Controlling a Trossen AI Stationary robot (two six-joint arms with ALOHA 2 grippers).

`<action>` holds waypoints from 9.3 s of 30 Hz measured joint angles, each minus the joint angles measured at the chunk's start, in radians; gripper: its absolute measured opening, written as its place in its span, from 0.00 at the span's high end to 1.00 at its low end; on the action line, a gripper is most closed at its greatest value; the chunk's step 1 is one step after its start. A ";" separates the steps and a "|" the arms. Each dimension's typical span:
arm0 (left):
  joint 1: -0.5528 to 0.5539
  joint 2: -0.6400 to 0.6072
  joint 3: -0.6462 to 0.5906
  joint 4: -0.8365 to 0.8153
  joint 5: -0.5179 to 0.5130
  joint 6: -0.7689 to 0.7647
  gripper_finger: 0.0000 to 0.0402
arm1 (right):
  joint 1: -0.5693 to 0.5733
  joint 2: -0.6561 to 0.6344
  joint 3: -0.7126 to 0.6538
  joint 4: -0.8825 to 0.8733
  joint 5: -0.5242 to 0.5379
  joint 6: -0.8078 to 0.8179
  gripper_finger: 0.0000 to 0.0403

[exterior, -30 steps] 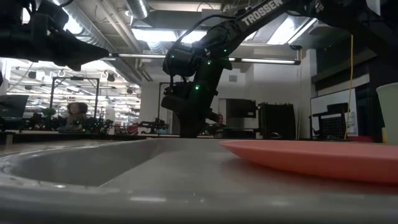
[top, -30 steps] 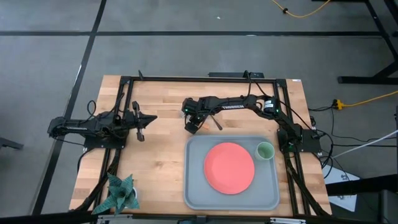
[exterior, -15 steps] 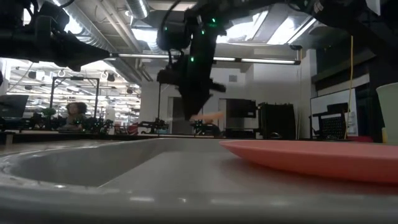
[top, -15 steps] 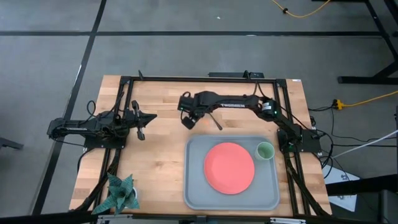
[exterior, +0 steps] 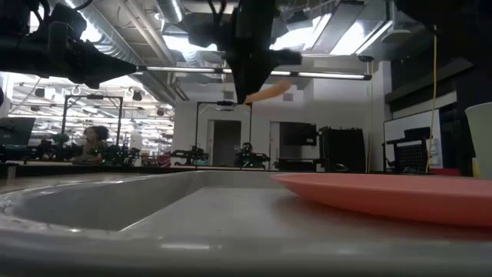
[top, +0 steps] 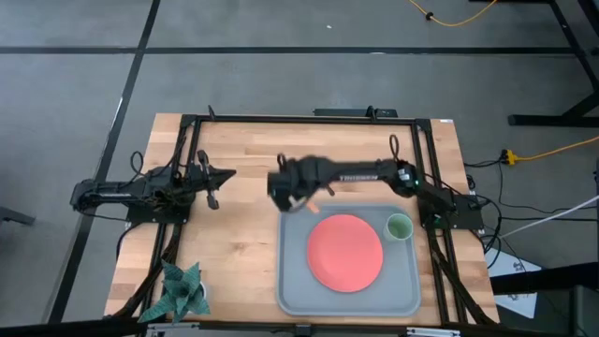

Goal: Pick and place plate/cup/fork/spoon on tray
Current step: Put the fork on the left side of the pink plate on the light blue tray, then put the spoon on the right side of the pink plate on the light blue tray

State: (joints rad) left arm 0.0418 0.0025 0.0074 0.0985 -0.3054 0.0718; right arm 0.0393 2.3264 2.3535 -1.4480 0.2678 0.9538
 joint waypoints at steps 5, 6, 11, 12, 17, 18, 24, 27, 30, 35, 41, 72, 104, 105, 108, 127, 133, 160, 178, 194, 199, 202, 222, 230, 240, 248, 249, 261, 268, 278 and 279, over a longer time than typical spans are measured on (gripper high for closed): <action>0.032 0.000 0.000 0.000 0.000 0.000 1.00 | 0.114 0.000 -0.010 0.015 0.016 0.193 0.88; 0.038 0.000 0.000 0.000 0.000 0.000 1.00 | 0.136 0.000 -0.011 0.013 0.033 0.236 0.88; 0.061 0.000 0.000 0.000 0.000 0.000 1.00 | 0.236 0.000 -0.010 0.014 0.087 0.480 0.88; 0.065 0.000 0.000 0.000 0.000 0.000 1.00 | 0.254 0.000 -0.010 0.014 0.095 0.527 0.88; 0.071 0.000 0.000 0.000 0.000 0.000 1.00 | 0.321 0.000 -0.010 0.014 0.105 0.721 0.88; 0.071 0.000 0.000 0.000 0.000 0.000 1.00 | 0.330 0.000 -0.010 0.014 0.105 0.752 0.88; 0.071 0.000 0.000 0.000 0.000 0.000 1.00 | 0.365 0.033 -0.009 0.041 0.083 0.909 0.88; 0.071 0.000 0.000 0.000 0.000 0.000 1.00 | 0.376 0.077 -0.010 0.089 0.068 0.953 0.88; 0.071 0.000 0.000 0.000 0.000 0.000 1.00 | 0.385 0.116 -0.010 0.146 0.052 0.979 0.88; 0.071 0.000 0.000 0.000 0.000 0.000 1.00 | 0.399 0.166 -0.010 0.249 0.004 0.985 0.88; 0.071 0.000 0.000 0.000 0.000 0.000 1.00 | 0.418 0.210 -0.010 0.262 -0.039 1.034 0.88; 0.071 0.000 0.000 0.000 0.000 0.000 1.00 | 0.429 0.214 -0.010 0.203 -0.055 1.027 0.84; 0.071 0.000 0.000 0.000 0.000 0.000 1.00 | 0.429 0.198 0.003 0.156 0.131 0.967 0.79; 0.071 0.000 0.000 0.000 0.000 0.000 1.00 | 0.429 0.182 0.002 0.158 0.155 0.951 0.79; 0.071 0.000 0.000 0.000 0.000 0.000 1.00 | 0.433 0.166 0.005 0.162 0.225 0.881 0.79; 0.071 0.000 0.000 0.000 0.000 0.000 1.00 | 0.450 0.163 0.001 0.214 0.517 0.296 0.79; 0.071 0.000 0.000 0.000 0.000 0.000 1.00 | 0.400 0.163 0.001 -0.115 0.565 0.439 0.79; 0.071 0.000 0.000 0.000 0.000 0.000 1.00 | 0.436 0.141 -0.010 -0.114 0.640 0.087 0.79; 0.071 0.000 0.000 0.000 0.000 0.000 1.00 | 0.363 -0.384 -0.848 0.319 0.487 0.271 0.79; 0.071 0.000 0.000 0.000 0.000 0.000 1.00 | -0.165 -0.658 -1.301 1.024 0.132 -0.319 0.79; 0.071 0.000 0.000 -0.001 0.000 0.000 1.00 | -0.174 -0.658 -1.298 1.095 0.090 -0.494 0.79; 0.071 0.000 0.000 0.000 0.000 0.000 1.00 | -0.167 -0.635 -1.273 1.090 0.087 -0.517 0.79; 0.071 0.000 0.000 0.000 0.000 0.000 1.00 | -0.180 -0.487 -1.236 1.040 0.071 -0.383 0.60; 0.071 0.000 0.000 0.000 0.000 0.000 1.00 | -0.201 -0.404 -1.242 1.098 0.029 -0.420 0.60; 0.071 0.000 0.000 0.000 0.000 0.000 1.00 | -0.211 -0.377 -1.237 1.097 0.038 -0.431 0.70; 0.071 0.000 0.000 0.000 0.000 0.000 1.00 | -0.212 -0.375 -1.239 1.104 0.070 -0.423 0.97; 0.071 0.000 0.000 0.000 0.000 0.000 1.00 | -0.212 -0.376 -1.240 1.104 0.070 -0.403 0.97; 0.071 0.000 0.000 0.000 0.000 0.000 1.00 | -0.206 -0.473 -1.244 1.104 0.094 -0.352 0.99; 0.071 0.000 0.000 0.000 0.000 0.000 1.00 | -0.159 -0.567 -1.243 1.012 0.126 -0.238 1.00; 0.071 0.000 0.000 0.000 0.000 0.000 1.00 | 0.024 -0.654 -1.242 0.813 0.239 0.016 1.00; 0.071 0.000 0.000 0.000 0.000 0.000 1.00 | 0.041 -0.653 -1.242 0.792 0.238 0.040 1.00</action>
State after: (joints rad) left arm 0.1131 0.0029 0.0071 0.0985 -0.3055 0.0718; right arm 0.0806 1.6733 1.1115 -0.6563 0.5057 0.9937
